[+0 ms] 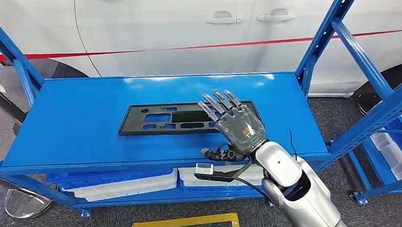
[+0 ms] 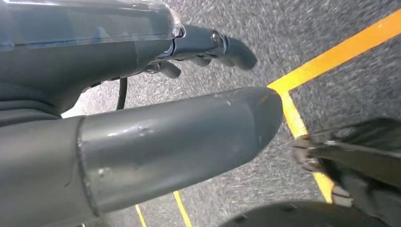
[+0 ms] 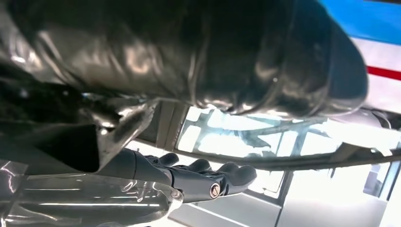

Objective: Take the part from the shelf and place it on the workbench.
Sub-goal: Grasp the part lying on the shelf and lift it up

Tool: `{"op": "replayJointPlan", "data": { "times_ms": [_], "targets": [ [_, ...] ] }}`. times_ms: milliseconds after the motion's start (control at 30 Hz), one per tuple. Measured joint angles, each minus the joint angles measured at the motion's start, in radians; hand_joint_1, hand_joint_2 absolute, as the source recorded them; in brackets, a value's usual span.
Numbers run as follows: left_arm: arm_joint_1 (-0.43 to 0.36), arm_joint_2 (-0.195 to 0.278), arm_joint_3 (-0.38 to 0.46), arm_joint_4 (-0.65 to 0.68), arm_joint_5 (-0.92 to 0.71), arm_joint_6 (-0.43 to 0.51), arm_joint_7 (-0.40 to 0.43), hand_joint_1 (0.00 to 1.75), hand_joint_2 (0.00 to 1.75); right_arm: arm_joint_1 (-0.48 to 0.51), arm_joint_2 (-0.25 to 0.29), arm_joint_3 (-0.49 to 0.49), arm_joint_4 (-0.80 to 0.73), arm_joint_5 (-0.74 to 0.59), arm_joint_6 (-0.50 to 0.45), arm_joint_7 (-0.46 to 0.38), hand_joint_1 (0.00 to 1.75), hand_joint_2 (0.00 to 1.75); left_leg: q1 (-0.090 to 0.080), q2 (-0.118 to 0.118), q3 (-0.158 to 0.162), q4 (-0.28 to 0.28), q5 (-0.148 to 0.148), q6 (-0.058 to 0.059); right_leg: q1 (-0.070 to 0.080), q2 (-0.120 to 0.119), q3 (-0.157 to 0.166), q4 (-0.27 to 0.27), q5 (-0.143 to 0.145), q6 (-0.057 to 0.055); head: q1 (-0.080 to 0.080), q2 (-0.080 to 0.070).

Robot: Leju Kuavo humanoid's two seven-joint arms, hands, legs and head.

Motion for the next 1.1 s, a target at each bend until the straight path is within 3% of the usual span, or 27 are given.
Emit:
{"op": "replayJointPlan", "data": {
  "times_ms": [33,67,133,167,200,267,333,367,400,467,500,533,567,633,700,733,867,967,1100],
  "targets": [
    [0.002,0.0,0.0,0.0,0.0,0.0,0.0,0.0,0.0,0.005,0.0,0.0,0.002,0.0,0.001,0.0,0.0,0.0,0.0,0.0,-0.007,-0.025,0.011,0.001,0.001,0.001,0.017,0.0,-0.013,0.001,0.0,0.0],
    [0.002,0.0,0.001,0.0,-0.001,0.0,0.0,0.0,0.0,0.009,0.0,0.0,0.005,0.0,0.002,-0.001,0.0,0.0,-0.001,0.0,-0.002,-0.078,0.047,0.003,0.002,0.002,0.036,0.0,-0.026,0.003,0.0,0.0],
    [0.004,0.002,0.002,0.0,-0.004,0.002,0.0,0.0,0.0,0.016,0.001,0.0,0.01,-0.001,0.008,-0.002,0.0,0.0,-0.006,0.0,0.013,-0.198,0.159,0.016,0.003,0.003,0.065,0.002,-0.054,0.008,0.0,0.0],
    [0.005,0.003,0.004,0.0,-0.006,0.002,0.0,0.0,0.0,0.02,0.001,0.0,0.012,-0.002,0.011,-0.003,0.0,0.44,-0.009,-0.001,0.019,-0.237,0.202,0.023,0.004,0.005,0.073,0.003,-0.066,0.014,0.0,0.0],
    [0.006,0.004,0.005,0.0,-0.007,0.002,0.0,0.0,0.0,0.023,0.002,0.0,0.015,-0.002,0.013,-0.004,0.0,0.87,-0.012,-0.001,0.022,-0.255,0.224,0.03,0.004,0.006,0.078,0.005,-0.073,0.02,0.0,0.0],
    [0.005,0.005,0.008,0.0,-0.008,0.003,0.0,0.0,0.0,0.028,0.002,-0.001,0.017,-0.003,0.016,-0.006,0.0,1.75,-0.013,-0.001,0.037,-0.264,0.221,0.041,0.005,0.008,0.085,0.013,-0.073,0.033,0.001,0.0],
    [0.004,0.005,0.01,0.0,-0.009,0.004,-0.001,0.0,0.0,0.034,0.002,-0.003,0.018,-0.006,0.019,-0.007,0.0,1.75,-0.008,0.0,0.064,-0.28,0.216,0.051,0.003,0.007,0.066,0.067,-0.061,0.041,0.001,0.0],
    [0.002,0.005,0.012,0.0,-0.009,0.005,-0.003,0.0,0.0,0.038,0.002,-0.004,0.018,-0.009,0.024,-0.007,0.0,1.75,-0.006,-0.001,0.078,-0.287,0.213,0.055,0.001,0.006,0.035,0.12,-0.066,0.044,0.001,0.0],
    [0.0,0.005,0.014,0.0,-0.009,0.005,-0.005,0.0,0.0,0.045,0.002,-0.005,0.02,-0.013,0.032,-0.008,0.0,1.75,-0.005,-0.001,0.088,-0.292,0.207,0.058,-0.002,0.005,-0.007,0.18,-0.083,0.049,0.001,0.0],
    [-0.003,0.006,0.018,0.0,-0.008,0.007,-0.009,0.0,0.0,0.066,0.0,-0.006,0.023,-0.03,0.058,-0.011,0.0,1.75,-0.004,-0.003,0.106,-0.294,0.191,0.059,-0.009,0.004,-0.09,0.271,-0.142,0.06,0.001,0.0],
    [-0.003,0.006,0.02,0.0,-0.008,0.009,-0.011,0.0,0.0,0.078,-0.002,-0.006,0.025,-0.041,0.072,-0.014,0.0,1.75,-0.004,-0.005,0.116,-0.293,0.181,0.059,-0.012,0.003,-0.115,0.281,-0.16,0.065,0.001,0.0],
    [-0.002,0.006,0.022,0.0,-0.008,0.01,-0.011,0.0,0.0,0.09,-0.006,-0.005,0.027,-0.051,0.084,-0.017,0.0,1.75,-0.004,-0.006,0.129,-0.293,0.171,0.058,-0.015,0.002,-0.126,0.262,-0.155,0.067,0.001,0.0],
    [-0.002,0.006,0.025,0.0,-0.008,0.012,-0.012,0.0,0.0,0.099,-0.011,-0.005,0.028,-0.061,0.092,-0.02,0.0,1.75,-0.004,-0.006,0.143,-0.293,0.16,0.056,-0.017,0.001,-0.124,0.216,-0.121,0.068,0.001,0.0],
    [-0.003,0.005,0.029,0.0,-0.008,0.014,-0.014,0.0,0.0,0.114,-0.024,-0.004,0.03,-0.083,0.106,-0.021,0.0,1.75,-0.004,-0.006,0.168,-0.291,0.139,0.048,-0.016,-0.002,-0.103,0.093,-0.009,0.063,0.001,0.0],
    [-0.006,0.006,0.036,0.0,-0.008,0.016,-0.017,0.0,0.0,0.125,-0.041,-0.002,0.03,-0.115,0.128,-0.021,0.0,1.75,-0.006,-0.007,0.177,-0.289,0.123,0.035,-0.011,-0.005,-0.093,0.03,0.053,0.052,0.0,0.0],
    [-0.007,0.006,0.04,0.0,-0.008,0.017,-0.017,0.0,0.0,0.131,-0.05,-0.001,0.03,-0.134,0.137,-0.021,0.0,1.75,-0.007,-0.007,0.178,-0.287,0.116,0.033,-0.01,-0.005,-0.093,0.027,0.056,0.048,0.0,0.0],
    [-0.009,0.01,0.051,0.0,-0.01,0.023,-0.018,0.0,0.0,0.142,-0.09,0.003,0.028,-0.196,0.159,-0.024,0.0,1.75,-0.009,-0.005,0.182,-0.291,0.118,0.045,-0.01,0.001,-0.09,0.02,0.065,0.042,0.0,0.0],
    [-0.012,0.011,0.057,0.0,-0.014,0.025,-0.019,0.0,0.0,0.146,-0.123,0.003,0.027,-0.25,0.178,-0.028,0.0,1.75,-0.008,-0.004,0.192,-0.304,0.11,0.04,-0.008,0.002,-0.087,0.021,0.057,0.032,0.0,0.0],
    [-0.013,0.015,0.066,0.0,-0.017,0.026,-0.02,0.0,0.0,0.157,-0.158,0.002,0.027,-0.279,0.183,-0.031,0.0,1.75,-0.006,-0.003,0.196,-0.313,0.105,0.033,-0.006,0.002,-0.083,0.022,0.053,0.027,0.0,0.0]
  ]
}}
